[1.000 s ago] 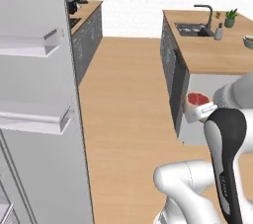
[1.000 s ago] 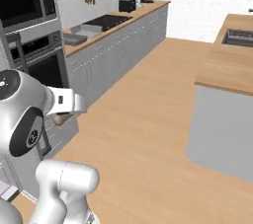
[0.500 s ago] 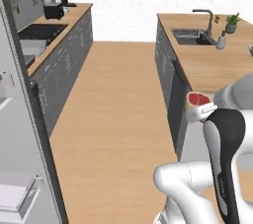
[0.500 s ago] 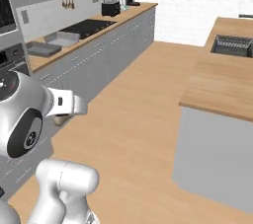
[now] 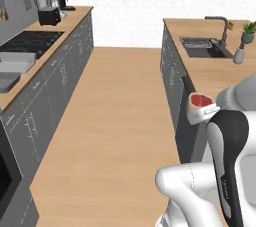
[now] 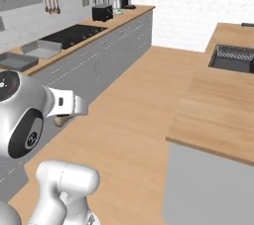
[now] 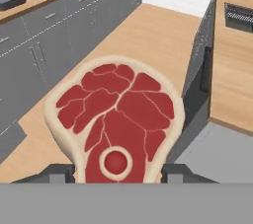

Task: Place one lemon wedge and one steak in each tupperware on the nearby counter, to pack two identical lunches.

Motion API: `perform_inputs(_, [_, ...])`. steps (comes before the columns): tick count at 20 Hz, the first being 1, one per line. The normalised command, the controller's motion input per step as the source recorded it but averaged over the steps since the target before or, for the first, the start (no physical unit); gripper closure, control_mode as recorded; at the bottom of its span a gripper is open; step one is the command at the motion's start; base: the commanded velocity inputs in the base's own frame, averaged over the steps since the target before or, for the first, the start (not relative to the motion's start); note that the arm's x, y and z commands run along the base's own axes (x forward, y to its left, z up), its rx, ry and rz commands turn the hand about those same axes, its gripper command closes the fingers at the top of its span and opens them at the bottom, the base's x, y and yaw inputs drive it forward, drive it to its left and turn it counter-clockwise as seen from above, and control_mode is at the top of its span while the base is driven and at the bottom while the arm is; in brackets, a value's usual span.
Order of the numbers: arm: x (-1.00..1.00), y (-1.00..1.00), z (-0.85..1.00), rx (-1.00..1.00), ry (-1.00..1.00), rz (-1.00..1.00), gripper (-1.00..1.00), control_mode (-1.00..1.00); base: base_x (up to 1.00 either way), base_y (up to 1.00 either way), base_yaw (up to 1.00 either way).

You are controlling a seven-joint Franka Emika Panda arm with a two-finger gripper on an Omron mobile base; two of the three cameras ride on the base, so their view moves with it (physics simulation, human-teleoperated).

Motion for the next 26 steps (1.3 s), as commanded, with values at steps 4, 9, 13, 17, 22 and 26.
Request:
perform_inputs(4, [0.00,0.00,0.00,0.00,0.00,0.00,1.00,1.00,0.74,0.00,0.15])
perform_inputs(9, [0.00,0.00,0.00,0.00,0.00,0.00,1.00,1.00,0.84,0.05,0.33])
perform_inputs(13, [0.00,0.00,0.00,0.00,0.00,0.00,1.00,1.00,0.97,0.06,0.43])
perform_inputs(17, [0.00,0.00,0.00,0.00,0.00,0.00,1.00,1.00,0.99,0.17,0.42])
perform_inputs(22, [0.00,0.00,0.00,0.00,0.00,0.00,1.00,1.00,0.82,0.45,0.40])
perform_inputs(26, [0.00,0.00,0.00,0.00,0.00,0.00,1.00,1.00,0.81,0.37,0.52])
